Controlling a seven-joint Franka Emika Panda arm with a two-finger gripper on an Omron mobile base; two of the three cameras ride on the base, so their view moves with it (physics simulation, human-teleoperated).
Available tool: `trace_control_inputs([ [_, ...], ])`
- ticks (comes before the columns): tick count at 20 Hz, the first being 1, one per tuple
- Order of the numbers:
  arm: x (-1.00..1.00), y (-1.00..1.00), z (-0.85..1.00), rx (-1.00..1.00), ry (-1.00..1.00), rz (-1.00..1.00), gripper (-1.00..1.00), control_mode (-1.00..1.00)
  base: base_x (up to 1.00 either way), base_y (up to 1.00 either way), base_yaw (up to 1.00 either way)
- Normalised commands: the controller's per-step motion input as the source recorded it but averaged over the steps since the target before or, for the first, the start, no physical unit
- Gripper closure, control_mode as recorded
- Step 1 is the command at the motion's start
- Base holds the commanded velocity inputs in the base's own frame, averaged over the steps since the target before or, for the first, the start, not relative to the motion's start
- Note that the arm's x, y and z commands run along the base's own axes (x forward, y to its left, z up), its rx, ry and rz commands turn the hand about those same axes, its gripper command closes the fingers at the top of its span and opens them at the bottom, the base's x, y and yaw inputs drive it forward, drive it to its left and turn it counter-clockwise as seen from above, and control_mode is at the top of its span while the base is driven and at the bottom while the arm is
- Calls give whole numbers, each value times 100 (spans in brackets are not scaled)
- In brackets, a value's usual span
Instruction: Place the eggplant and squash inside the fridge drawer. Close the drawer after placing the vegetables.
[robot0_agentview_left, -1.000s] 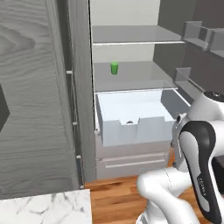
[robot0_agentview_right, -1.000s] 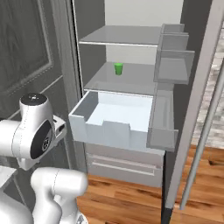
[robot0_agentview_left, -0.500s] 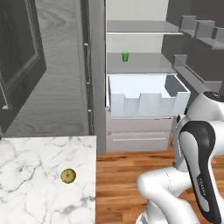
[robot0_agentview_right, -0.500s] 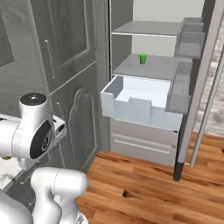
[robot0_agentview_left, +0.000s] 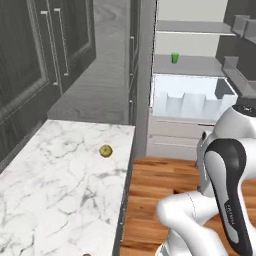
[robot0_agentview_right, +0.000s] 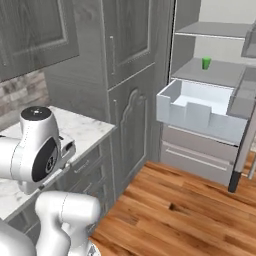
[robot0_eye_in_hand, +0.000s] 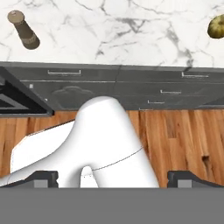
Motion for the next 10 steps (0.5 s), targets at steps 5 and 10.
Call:
trace_control_inputs([
  [5,0,0,0,0,0,0,-100,100,19,19,19],
  [10,0,0,0,0,0,0,-100,100,62,-13,20],
])
